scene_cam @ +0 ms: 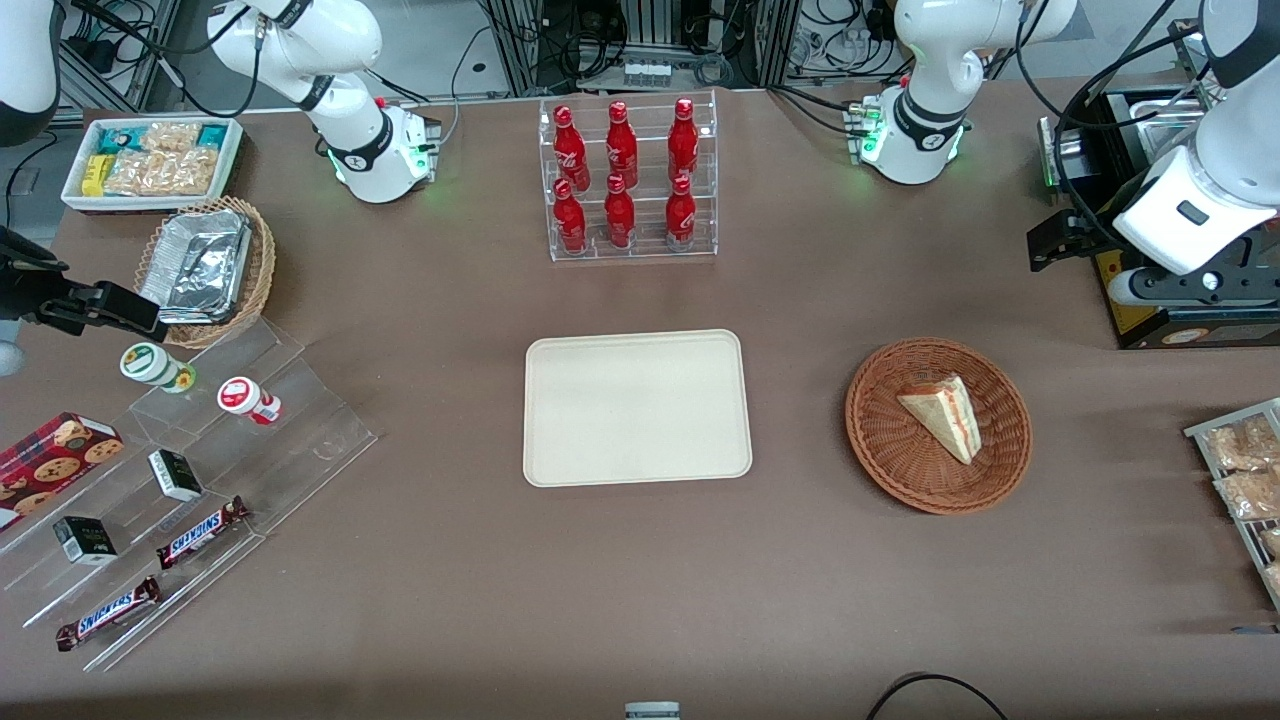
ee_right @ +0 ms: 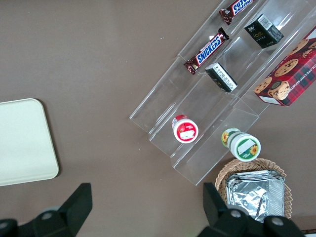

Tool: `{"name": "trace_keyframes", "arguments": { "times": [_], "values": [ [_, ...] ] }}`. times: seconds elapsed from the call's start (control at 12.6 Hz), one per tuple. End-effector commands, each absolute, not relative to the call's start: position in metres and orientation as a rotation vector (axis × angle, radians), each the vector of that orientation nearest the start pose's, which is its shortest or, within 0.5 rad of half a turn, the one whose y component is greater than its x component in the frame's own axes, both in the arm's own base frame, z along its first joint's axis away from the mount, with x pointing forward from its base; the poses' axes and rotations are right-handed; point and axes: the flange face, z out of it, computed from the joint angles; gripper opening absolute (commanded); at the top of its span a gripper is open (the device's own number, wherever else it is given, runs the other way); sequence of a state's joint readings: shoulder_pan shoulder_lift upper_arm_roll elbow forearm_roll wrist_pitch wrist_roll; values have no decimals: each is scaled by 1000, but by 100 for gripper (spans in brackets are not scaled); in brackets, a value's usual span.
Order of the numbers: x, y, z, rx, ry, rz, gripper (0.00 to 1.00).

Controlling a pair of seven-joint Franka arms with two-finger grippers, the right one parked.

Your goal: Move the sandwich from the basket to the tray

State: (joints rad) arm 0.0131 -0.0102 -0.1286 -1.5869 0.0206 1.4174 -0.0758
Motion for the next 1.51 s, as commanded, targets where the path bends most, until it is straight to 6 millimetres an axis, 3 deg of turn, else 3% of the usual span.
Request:
{"name": "trace_keyframes", "arguments": {
  "times": [0.0,0.32,0.56,1.03,1.43],
  "values": [
    [529,-58,608,-3080,81,221,100],
    [534,-59,584,-3079,85,231,100],
    [534,-62,535,-3073,100,270,100],
    [545,-70,447,-3090,133,184,100],
    [546,-69,390,-3105,129,114,100]
  ]
}}
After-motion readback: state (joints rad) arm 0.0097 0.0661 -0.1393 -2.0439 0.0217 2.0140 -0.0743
